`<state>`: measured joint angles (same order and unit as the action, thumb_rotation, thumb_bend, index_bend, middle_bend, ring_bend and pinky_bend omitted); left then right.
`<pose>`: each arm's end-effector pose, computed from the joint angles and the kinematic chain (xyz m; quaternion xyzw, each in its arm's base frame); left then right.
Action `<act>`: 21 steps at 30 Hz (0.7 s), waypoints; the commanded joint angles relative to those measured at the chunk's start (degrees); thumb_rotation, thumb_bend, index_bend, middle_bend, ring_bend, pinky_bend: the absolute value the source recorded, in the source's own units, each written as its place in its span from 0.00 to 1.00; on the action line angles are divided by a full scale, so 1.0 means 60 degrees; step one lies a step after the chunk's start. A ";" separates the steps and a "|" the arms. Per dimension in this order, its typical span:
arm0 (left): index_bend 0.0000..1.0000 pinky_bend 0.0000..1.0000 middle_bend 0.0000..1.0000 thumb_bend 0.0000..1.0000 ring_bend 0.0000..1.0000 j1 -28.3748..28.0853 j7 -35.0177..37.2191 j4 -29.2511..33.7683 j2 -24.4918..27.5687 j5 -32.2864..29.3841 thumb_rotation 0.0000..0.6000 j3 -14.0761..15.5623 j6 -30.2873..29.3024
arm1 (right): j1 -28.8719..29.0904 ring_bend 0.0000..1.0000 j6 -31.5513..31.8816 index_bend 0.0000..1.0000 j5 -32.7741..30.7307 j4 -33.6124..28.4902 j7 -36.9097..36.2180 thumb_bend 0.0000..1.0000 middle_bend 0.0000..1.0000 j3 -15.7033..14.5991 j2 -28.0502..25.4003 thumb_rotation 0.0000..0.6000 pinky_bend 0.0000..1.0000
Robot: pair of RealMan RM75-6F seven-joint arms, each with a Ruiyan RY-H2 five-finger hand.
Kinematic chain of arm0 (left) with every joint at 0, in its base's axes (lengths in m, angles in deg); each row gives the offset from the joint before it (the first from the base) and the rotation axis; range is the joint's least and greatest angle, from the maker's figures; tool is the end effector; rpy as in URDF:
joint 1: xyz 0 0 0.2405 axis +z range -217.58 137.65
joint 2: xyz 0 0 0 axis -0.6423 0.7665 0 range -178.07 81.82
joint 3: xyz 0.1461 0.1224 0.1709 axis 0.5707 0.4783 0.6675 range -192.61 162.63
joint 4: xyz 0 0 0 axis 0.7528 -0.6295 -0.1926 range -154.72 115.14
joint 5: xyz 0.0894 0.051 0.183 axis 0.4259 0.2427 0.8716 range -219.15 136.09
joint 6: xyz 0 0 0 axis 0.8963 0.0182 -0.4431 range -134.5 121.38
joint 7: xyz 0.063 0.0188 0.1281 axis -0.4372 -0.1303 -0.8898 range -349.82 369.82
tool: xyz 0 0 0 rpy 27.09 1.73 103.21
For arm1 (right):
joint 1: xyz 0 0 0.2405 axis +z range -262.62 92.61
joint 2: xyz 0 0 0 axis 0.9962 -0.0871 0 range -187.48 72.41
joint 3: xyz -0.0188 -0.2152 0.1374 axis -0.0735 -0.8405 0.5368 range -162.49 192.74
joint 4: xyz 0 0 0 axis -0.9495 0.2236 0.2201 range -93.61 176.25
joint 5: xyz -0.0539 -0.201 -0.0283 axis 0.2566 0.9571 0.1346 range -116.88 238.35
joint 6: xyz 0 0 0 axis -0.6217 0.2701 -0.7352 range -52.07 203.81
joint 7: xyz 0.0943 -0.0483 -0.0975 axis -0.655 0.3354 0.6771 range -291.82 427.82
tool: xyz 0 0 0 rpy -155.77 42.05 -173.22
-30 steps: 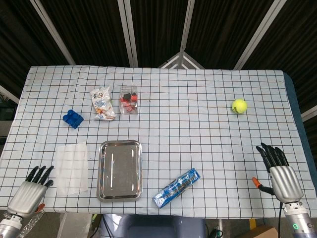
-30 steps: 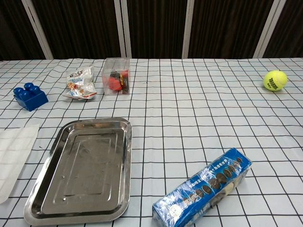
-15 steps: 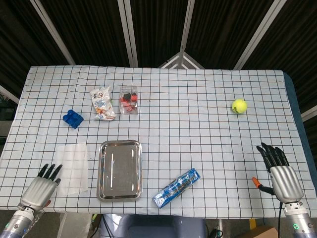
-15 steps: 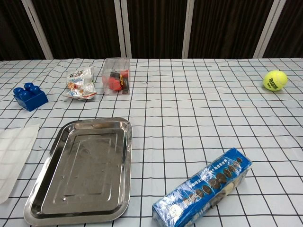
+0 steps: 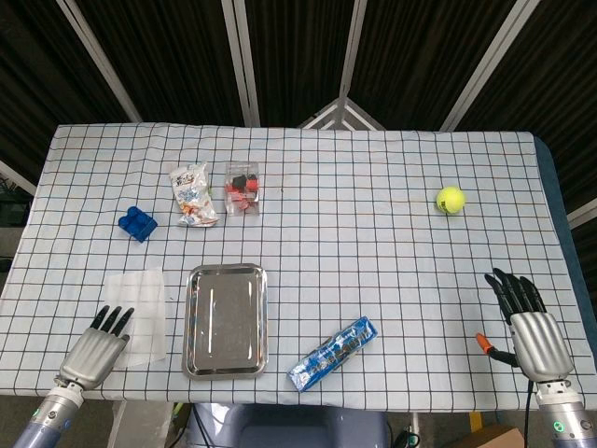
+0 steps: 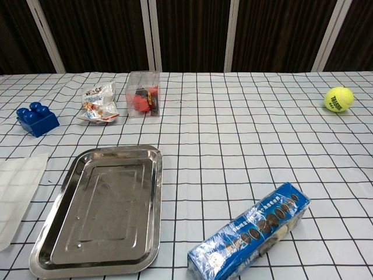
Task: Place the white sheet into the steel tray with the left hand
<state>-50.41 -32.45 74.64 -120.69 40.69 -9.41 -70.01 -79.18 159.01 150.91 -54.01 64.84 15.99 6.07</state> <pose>-0.3027 0.1578 0.0433 -0.8166 -0.2783 -0.1142 0.4927 -0.2932 -0.1770 0.1441 0.6143 -0.4149 0.4126 0.5293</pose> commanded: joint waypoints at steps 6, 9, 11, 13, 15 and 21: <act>0.57 0.00 0.00 0.50 0.00 -0.0052 0.0437 -0.0040 0.0003 0.0047 1.00 -0.0004 -0.0155 | -0.0001 0.00 -0.0017 0.00 -0.0005 -0.0010 0.0009 0.31 0.00 -0.0006 0.0002 1.00 0.00; 0.58 0.00 0.00 0.50 0.00 -0.0063 0.0638 0.0110 0.0123 0.0167 1.00 -0.0076 -0.0381 | -0.0002 0.00 -0.0009 0.00 -0.0001 -0.0008 0.0003 0.31 0.00 -0.0002 -0.0003 1.00 0.00; 0.58 0.00 0.00 0.51 0.00 -0.0065 0.0773 0.0337 0.0286 0.0312 1.00 -0.0148 -0.0626 | 0.0000 0.00 -0.0008 0.00 0.0001 -0.0009 -0.0011 0.31 0.00 0.0001 -0.0006 1.00 0.00; 0.58 0.00 0.01 0.51 0.00 -0.0066 0.0939 0.0700 0.0519 0.0535 1.00 -0.0277 -0.0989 | 0.0003 0.00 -0.0007 0.00 0.0004 -0.0001 -0.0014 0.31 0.00 0.0005 -0.0006 1.00 0.00; 0.58 0.00 0.01 0.51 0.00 -0.0075 0.1103 0.1136 0.0784 0.0775 1.00 -0.0406 -0.1341 | 0.0007 0.00 -0.0014 0.00 0.0010 0.0003 -0.0018 0.31 0.00 0.0003 -0.0006 1.00 0.00; 0.58 0.00 0.01 0.51 0.00 -0.0400 0.1314 0.2848 0.1531 0.1575 1.00 -0.1173 -0.2242 | 0.0012 0.00 -0.0022 0.00 0.0028 0.0005 0.0018 0.31 0.00 -0.0006 0.0003 1.00 0.00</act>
<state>-51.58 -25.33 87.63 -113.65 47.80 -13.90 -81.08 -79.11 158.88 151.07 -53.98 64.95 15.95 6.09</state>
